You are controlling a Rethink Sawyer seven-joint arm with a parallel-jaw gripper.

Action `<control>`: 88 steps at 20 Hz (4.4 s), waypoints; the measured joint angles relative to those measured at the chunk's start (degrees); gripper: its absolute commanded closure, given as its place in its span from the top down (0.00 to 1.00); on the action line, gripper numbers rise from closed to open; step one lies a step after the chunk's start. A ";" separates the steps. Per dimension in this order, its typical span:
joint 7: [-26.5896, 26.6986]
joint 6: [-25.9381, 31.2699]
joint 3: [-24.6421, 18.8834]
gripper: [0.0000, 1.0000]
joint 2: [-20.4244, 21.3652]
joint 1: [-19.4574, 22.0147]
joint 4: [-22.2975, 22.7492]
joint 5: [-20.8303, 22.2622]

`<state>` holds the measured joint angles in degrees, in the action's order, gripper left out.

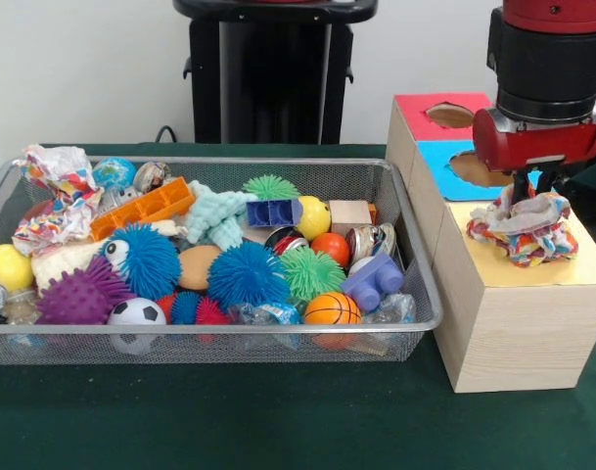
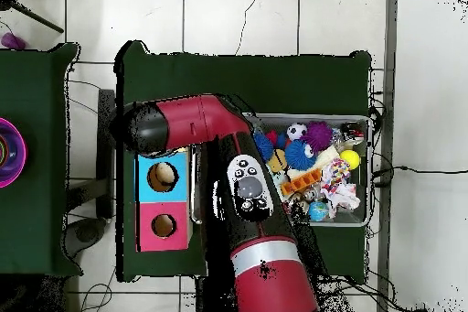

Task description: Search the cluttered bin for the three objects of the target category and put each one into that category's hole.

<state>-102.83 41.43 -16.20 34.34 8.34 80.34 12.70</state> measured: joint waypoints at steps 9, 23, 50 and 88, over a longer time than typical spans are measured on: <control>0.00 -3.67 0.00 0.00 -1.21 0.25 0.25 0.20; 0.00 -5.87 1.89 0.00 -2.63 -1.96 -0.29 0.73; 0.00 -12.06 6.69 0.00 -8.60 -5.62 -1.92 0.69; -0.01 -9.61 9.48 1.00 -2.41 -8.09 0.89 -0.43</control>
<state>-102.84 31.82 -6.72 31.93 0.25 81.23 12.27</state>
